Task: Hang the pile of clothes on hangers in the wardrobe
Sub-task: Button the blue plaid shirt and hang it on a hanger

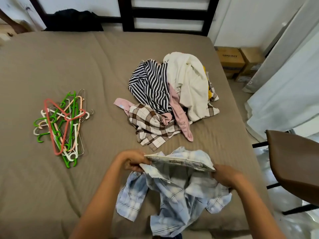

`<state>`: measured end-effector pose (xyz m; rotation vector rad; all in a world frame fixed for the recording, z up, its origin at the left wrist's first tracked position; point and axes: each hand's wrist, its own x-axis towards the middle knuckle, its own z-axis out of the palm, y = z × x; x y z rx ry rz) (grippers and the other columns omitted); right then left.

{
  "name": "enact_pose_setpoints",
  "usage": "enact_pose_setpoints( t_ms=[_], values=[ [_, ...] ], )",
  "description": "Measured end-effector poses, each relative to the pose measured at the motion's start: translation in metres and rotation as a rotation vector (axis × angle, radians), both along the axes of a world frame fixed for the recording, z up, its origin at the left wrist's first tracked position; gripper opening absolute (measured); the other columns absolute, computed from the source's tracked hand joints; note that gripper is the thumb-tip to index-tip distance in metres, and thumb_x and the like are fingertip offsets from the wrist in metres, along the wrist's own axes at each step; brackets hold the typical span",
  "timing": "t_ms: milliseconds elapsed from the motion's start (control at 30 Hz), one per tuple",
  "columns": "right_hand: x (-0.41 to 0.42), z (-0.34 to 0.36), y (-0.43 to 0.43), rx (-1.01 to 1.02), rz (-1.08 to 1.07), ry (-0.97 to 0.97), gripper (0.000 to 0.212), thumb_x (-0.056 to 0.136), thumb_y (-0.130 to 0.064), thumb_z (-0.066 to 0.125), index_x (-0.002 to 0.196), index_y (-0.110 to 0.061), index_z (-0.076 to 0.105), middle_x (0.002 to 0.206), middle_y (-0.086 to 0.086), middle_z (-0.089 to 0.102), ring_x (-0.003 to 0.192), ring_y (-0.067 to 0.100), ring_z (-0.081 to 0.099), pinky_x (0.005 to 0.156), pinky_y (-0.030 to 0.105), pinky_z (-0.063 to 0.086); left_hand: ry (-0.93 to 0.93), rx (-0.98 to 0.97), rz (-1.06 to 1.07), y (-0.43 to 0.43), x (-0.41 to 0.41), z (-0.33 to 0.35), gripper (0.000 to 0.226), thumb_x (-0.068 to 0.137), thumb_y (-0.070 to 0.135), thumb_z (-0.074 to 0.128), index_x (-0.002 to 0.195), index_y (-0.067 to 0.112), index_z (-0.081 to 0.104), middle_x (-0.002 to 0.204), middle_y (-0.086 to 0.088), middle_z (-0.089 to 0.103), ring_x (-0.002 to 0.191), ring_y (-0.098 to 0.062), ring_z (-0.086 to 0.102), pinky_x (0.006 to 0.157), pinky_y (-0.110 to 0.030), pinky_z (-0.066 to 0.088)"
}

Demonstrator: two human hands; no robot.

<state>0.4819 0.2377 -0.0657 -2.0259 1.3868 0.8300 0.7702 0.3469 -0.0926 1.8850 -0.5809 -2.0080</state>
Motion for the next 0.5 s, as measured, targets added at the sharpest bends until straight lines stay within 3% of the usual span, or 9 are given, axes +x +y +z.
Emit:
enact_pose_setpoints(
  t_ms=[67,133,167,233,300,333,367,433,500],
  values=[
    [0.011,0.015,-0.017,0.118,-0.248,-0.242,0.014,0.095,-0.019,0.047,0.099,-0.01,0.058,0.074,0.003,0.057,0.056,0.012,0.052,0.048,0.022,0.04,0.06,-0.038,0.077,-0.011,0.017,-0.001,0.005,0.091,0.005,0.055,0.09,0.001,0.058,0.074,-0.006,0.058,0.057,-0.01,0.054,0.049,-0.015,0.048],
    [0.035,0.019,-0.042,0.137,-0.697,-0.686,0.019,0.094,-0.007,0.048,0.109,0.0,0.056,0.066,0.006,0.055,0.043,0.009,0.052,0.039,0.02,0.041,-0.019,-0.205,0.441,-0.037,0.027,-0.001,0.012,0.091,0.004,0.055,0.099,-0.004,0.058,0.084,-0.011,0.064,0.068,-0.014,0.059,0.055,-0.019,0.052],
    [0.051,0.016,-0.056,0.178,-0.869,-0.924,0.026,0.092,-0.003,0.051,0.118,0.003,0.051,0.075,0.01,0.06,0.05,0.009,0.058,0.043,0.021,0.047,-0.049,-0.328,0.635,-0.053,0.028,0.002,0.018,0.091,0.004,0.056,0.106,-0.006,0.057,0.095,-0.014,0.065,0.077,-0.016,0.061,0.058,-0.02,0.053],
    [0.083,0.009,-0.076,0.231,-0.909,-1.189,0.058,0.087,-0.01,0.064,0.136,-0.004,0.032,0.117,0.015,0.058,0.089,0.015,0.065,0.074,0.029,0.055,-0.036,-0.562,0.877,-0.084,0.028,0.008,0.033,0.091,0.01,0.059,0.121,0.005,0.049,0.118,-0.014,0.06,0.098,-0.02,0.061,0.07,-0.022,0.056],
    [0.11,-0.004,-0.083,0.134,-0.655,-1.088,0.098,0.082,-0.029,0.072,0.149,-0.015,0.001,0.151,0.013,0.028,0.131,0.026,0.041,0.109,0.041,0.035,-0.095,-0.687,0.814,-0.103,0.027,0.004,0.06,0.087,0.027,0.065,0.137,0.018,0.034,0.134,-0.009,0.049,0.118,-0.023,0.052,0.091,-0.031,0.05],
    [0.119,-0.013,-0.081,0.053,-0.494,-0.99,0.11,0.079,-0.041,0.072,0.149,-0.013,-0.007,0.157,0.008,0.013,0.14,0.025,0.025,0.113,0.037,0.022,-0.214,-0.682,0.689,-0.106,0.027,-0.002,0.073,0.083,0.038,0.068,0.141,0.021,0.028,0.138,-0.007,0.044,0.124,-0.022,0.046,0.099,-0.036,0.044],
    [0.124,-0.025,-0.076,-0.009,-0.348,-0.913,0.12,0.072,-0.057,0.071,0.149,-0.01,-0.008,0.157,0.002,0.005,0.143,0.02,0.013,0.113,0.031,0.015,-0.343,-0.663,0.57,-0.103,0.027,-0.012,0.082,0.079,0.046,0.07,0.143,0.02,0.026,0.138,-0.005,0.042,0.126,-0.021,0.043,0.104,-0.037,0.039],
    [0.129,-0.055,-0.06,-0.031,-0.147,-0.806,0.132,0.056,-0.079,0.06,0.15,-0.007,0.003,0.156,0.005,0.008,0.144,0.02,0.011,0.113,0.029,0.014,-0.552,-0.602,0.454,-0.088,0.035,-0.045,0.078,0.079,0.041,0.073,0.139,0.01,0.035,0.136,-0.007,0.046,0.124,-0.024,0.046,0.098,-0.029,0.038],
    [0.127,-0.092,-0.044,0.024,0.005,-0.661,0.122,0.056,-0.073,0.057,0.149,-0.008,0.012,0.154,0.015,0.017,0.143,0.027,0.017,0.113,0.035,0.02,-0.698,-0.461,0.434,-0.058,0.05,-0.086,0.065,0.079,0.033,0.072,0.132,0.007,0.044,0.133,-0.012,0.05,0.118,-0.029,0.051,0.092,-0.029,0.041]
  ],
)
